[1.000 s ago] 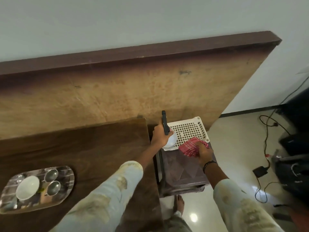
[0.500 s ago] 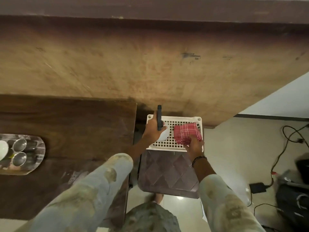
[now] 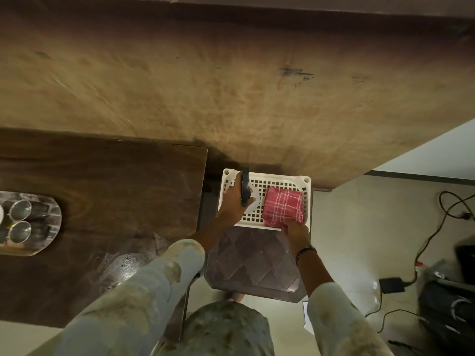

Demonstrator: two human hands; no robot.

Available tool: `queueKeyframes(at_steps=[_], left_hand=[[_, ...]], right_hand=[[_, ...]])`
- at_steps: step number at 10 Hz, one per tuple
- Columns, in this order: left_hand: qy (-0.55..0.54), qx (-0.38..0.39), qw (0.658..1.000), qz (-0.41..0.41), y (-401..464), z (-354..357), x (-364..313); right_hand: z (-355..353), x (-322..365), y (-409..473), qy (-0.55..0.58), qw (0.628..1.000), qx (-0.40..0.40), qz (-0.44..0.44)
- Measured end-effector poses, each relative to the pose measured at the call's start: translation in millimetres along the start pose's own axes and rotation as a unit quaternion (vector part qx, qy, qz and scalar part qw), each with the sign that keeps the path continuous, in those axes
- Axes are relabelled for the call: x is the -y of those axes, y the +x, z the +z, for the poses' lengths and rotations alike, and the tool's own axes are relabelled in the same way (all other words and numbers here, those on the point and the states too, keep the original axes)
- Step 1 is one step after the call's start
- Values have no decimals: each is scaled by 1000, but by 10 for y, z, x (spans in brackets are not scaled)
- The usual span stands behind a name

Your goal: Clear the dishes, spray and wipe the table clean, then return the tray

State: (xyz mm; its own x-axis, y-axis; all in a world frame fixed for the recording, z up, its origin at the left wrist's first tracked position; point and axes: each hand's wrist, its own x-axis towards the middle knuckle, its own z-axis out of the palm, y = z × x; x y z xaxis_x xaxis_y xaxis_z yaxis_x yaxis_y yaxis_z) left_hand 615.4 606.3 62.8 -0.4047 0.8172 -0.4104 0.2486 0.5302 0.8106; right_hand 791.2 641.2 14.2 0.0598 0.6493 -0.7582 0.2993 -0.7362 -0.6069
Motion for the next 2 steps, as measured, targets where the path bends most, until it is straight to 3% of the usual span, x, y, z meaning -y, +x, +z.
queueKeyframes(at_steps=[2], left_hand=[[20,29,999,25,-41,-134,54]], right_hand=[[7,-89,-25,-29,999,-14,12]])
